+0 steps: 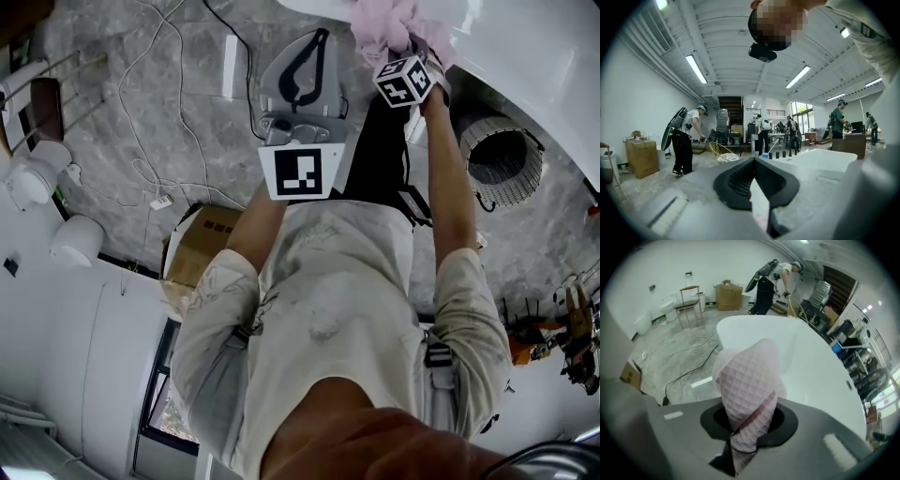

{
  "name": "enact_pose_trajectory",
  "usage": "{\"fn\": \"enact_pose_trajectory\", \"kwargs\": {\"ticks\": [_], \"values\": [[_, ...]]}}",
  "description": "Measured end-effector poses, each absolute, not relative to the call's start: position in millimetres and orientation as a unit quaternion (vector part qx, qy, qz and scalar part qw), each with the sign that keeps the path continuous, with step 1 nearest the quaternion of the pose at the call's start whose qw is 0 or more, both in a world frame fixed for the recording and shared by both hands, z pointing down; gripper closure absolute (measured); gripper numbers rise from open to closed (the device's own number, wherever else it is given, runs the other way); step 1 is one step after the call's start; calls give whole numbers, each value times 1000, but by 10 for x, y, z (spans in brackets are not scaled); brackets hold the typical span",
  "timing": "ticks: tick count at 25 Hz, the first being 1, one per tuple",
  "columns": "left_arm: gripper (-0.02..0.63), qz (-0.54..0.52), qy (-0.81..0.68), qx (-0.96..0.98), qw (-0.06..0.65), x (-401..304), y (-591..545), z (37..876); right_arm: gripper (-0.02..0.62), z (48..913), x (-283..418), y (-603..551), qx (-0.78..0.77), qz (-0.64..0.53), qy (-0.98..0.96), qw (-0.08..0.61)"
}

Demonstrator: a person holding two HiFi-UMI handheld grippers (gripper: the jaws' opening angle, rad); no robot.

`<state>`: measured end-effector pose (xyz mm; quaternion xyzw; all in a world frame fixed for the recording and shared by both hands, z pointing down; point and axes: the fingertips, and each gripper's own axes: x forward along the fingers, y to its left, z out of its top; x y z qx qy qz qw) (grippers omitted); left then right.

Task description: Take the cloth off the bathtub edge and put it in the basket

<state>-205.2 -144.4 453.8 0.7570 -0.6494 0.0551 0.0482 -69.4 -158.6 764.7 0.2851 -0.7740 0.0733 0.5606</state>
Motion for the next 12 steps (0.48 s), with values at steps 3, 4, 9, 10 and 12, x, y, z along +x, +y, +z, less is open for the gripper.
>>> {"fn": "enact_pose_trajectory", "kwargs": {"ticks": [3, 4, 9, 10, 12], "values": [[604, 52, -649, 758, 44, -2067, -1382, 4429, 509, 7513, -685, -1572, 323, 145, -773, 526], [604, 51, -648, 759, 41, -2069, -1364, 4394, 511, 7449, -682, -1578, 334, 168, -774, 511], [604, 46, -646, 761, 32, -2070, -1247, 4219, 512, 7018, -624, -1561, 390, 233, -778, 433], [604, 46, -645, 762, 29, -2074, -1222, 4181, 512, 6918, -614, -1539, 401, 235, -778, 422], [604, 44, -645, 762, 27, -2093, -1178, 4094, 512, 6720, -591, -1488, 422, 236, -779, 400]]}}
